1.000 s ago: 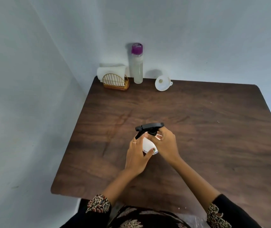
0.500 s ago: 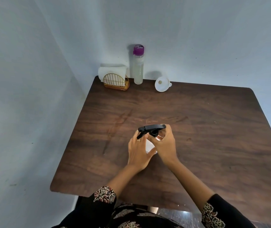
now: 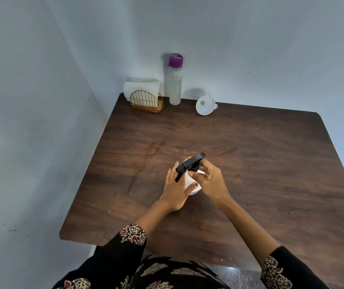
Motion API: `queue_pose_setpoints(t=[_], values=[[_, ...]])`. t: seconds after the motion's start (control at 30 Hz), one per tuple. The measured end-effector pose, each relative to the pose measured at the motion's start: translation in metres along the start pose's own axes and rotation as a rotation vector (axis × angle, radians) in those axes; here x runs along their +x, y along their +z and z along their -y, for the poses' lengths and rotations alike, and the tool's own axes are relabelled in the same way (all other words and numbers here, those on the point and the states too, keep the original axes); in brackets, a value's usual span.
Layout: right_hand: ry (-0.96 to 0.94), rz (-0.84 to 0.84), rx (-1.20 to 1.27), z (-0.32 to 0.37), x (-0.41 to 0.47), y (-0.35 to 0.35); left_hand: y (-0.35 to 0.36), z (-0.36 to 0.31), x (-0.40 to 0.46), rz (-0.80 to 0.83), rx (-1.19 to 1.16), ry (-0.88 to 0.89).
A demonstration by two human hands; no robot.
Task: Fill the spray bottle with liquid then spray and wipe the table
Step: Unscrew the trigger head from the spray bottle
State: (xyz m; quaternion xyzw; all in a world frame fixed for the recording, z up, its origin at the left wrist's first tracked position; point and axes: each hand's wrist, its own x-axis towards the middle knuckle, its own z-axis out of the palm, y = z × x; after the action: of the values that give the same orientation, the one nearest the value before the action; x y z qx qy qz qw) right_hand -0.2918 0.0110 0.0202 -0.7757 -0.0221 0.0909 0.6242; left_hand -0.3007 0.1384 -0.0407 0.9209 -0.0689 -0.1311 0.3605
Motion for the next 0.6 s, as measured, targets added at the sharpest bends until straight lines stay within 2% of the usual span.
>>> queue_pose_setpoints(t=[0.1,0.2,0.27,0.37,0.5,0.6], values=[[0.051,0.018,-0.050,-0.002,0.006,-0.002,0.005,0.006,0.004,-0.020,0.013,0.025],[0.045,-0.177,-0.156,0.000,0.009,0.009,0.009,0.012,0.007,-0.029,0.027,0.012],[0.015,-0.249,-0.176,0.001,0.007,0.013,0.008,0.010,0.005,-0.026,0.020,0.017],[-0.018,-0.215,-0.156,0.001,0.003,0.011,0.003,0.000,-0.001,-0.055,-0.046,0.015],[-0.036,-0.039,-0.160,0.003,0.002,0.005,0.004,0.001,0.000,-0.051,-0.037,-0.007],[-0.007,-0.116,-0.159,0.005,0.002,0.007,0.010,0.011,0.005,-0.035,0.025,0.006]])
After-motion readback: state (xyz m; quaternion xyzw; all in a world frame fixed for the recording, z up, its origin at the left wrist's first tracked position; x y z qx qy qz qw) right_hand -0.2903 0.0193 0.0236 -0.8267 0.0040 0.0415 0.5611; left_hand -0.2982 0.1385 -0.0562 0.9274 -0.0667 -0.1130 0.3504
